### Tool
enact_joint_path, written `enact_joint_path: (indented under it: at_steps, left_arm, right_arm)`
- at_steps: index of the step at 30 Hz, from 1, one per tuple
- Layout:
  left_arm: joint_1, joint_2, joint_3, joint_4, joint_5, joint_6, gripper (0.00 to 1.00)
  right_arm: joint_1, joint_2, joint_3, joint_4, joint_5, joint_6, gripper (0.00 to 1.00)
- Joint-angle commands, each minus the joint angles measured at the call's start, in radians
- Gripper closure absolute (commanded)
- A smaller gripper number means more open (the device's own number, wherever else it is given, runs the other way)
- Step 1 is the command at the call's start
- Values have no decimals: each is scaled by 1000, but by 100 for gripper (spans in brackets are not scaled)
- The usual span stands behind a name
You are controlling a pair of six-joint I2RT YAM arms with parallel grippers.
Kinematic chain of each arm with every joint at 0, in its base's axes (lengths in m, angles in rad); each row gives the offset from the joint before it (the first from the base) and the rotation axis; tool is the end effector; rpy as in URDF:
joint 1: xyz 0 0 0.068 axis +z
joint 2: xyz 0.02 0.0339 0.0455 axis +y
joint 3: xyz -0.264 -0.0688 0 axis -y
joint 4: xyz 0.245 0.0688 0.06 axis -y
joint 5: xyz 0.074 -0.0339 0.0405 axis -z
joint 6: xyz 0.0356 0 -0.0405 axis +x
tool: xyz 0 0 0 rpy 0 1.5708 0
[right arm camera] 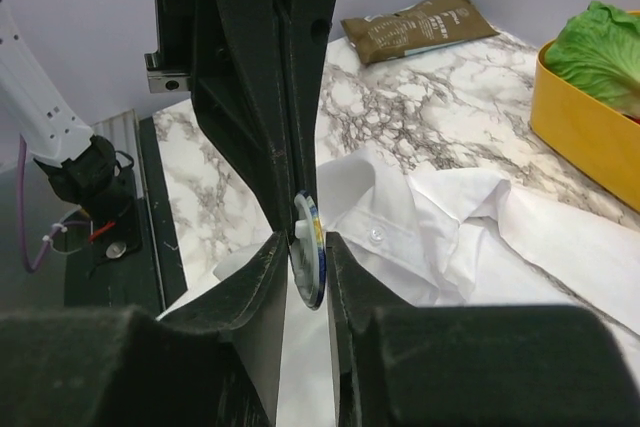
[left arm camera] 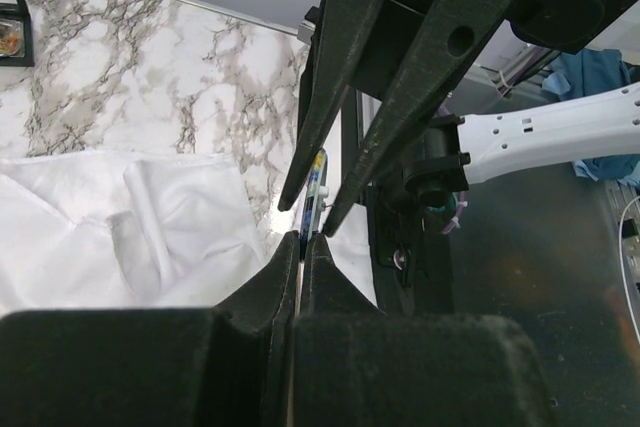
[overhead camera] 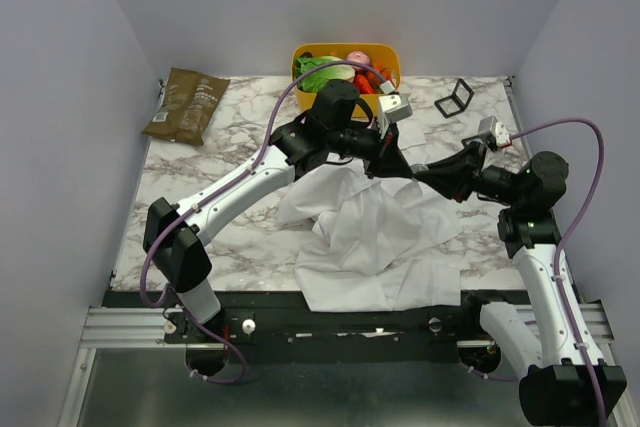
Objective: Remove the brooch from the garment
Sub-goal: Close the brooch.
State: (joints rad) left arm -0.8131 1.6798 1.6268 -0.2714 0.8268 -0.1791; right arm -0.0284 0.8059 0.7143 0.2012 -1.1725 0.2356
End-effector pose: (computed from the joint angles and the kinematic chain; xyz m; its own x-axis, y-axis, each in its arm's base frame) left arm 0.2487 -0.3010 0.3916 -0.3886 0.2352 -0.8909 0.9167 0.0007 -0.3996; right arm 0.1748 0.0279 0.3509 -0.1049 0.0935 -0.9901 -0.9053 0.4030 0.1340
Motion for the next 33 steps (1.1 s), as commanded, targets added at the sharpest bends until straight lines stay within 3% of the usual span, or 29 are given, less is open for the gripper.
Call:
enact_joint_path:
  at_steps: [1,4,33]
  left_arm:
    - [-6,-12,27,1,26,10,100]
    - [-5,-9,28,0,26,10,100]
    - [-23,-14,58,-43,12,47,100]
  right_arm:
    - [-7,-8,-12,9,11,-18,81]
    - [-8,-8,-10,3,14,-24,89]
    - [-24,-16,5,-42,163,-18,99]
